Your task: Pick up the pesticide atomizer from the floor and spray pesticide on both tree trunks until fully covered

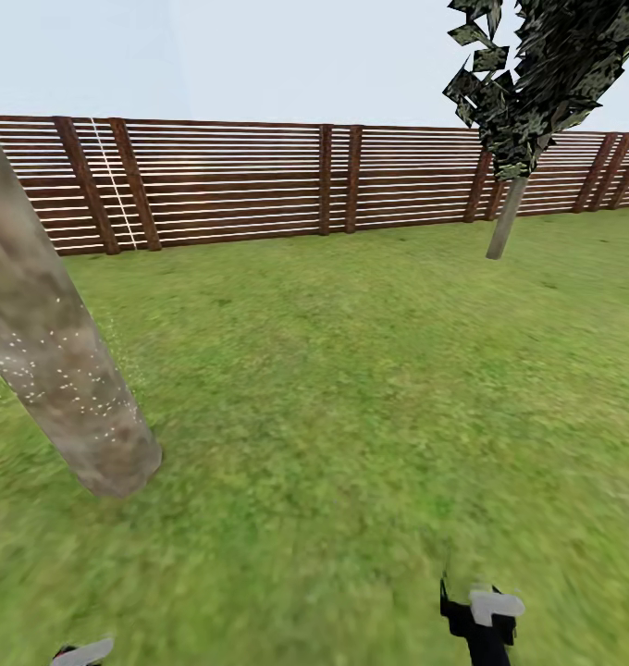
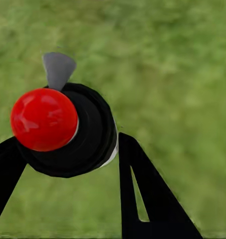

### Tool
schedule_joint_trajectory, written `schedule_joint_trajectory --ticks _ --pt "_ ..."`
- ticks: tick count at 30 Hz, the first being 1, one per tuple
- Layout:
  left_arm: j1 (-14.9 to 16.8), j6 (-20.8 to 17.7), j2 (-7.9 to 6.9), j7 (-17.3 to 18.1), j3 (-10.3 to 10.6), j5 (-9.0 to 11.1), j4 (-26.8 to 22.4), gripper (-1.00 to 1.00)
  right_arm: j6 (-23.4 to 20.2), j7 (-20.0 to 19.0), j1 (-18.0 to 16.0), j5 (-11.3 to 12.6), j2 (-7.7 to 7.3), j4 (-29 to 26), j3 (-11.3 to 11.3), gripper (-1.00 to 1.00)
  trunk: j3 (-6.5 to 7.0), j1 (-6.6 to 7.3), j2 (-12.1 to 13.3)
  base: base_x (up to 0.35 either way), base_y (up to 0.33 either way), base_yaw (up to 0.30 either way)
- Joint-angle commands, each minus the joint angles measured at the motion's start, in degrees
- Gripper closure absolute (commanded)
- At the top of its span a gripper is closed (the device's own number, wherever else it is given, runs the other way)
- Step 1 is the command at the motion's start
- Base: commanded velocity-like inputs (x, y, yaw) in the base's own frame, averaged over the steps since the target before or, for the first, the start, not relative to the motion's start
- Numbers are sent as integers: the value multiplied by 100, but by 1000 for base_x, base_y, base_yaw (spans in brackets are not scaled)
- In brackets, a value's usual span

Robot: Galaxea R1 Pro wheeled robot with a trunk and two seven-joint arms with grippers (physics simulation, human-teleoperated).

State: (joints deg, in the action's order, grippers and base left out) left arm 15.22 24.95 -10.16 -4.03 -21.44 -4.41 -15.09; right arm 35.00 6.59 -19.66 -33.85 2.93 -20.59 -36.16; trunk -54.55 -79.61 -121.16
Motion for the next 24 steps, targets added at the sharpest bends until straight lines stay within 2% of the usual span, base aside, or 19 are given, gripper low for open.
schedule_joint_trajectory --ticks 1,5,9,12,24 --pt "-2 22 1 -89 32 -77 161 100 24 39 0 -59 -5 186 -31 -100 -4 1 -2 0 0 0" --pt "-10 27 6 -82 74 -92 398 100 33 51 4 -57 -11 956 -26 -100 -4 1 -2 0 0 0" --pt "-11 27 -8 -80 78 -95 420 100 17 45 6 -61 -9 1242 -23 -100 -4 1 -2 0 0 0" --pt "-11 27 -27 -85 73 -95 419 100 16 44 11 -61 -8 1761 -19 -100 -4 1 -2 0 0 0" --pt "-11 27 -31 -89 69 -86 437 100 16 44 14 -60 -11 1892 -23 -100 -4 1 -2 0 0 0"
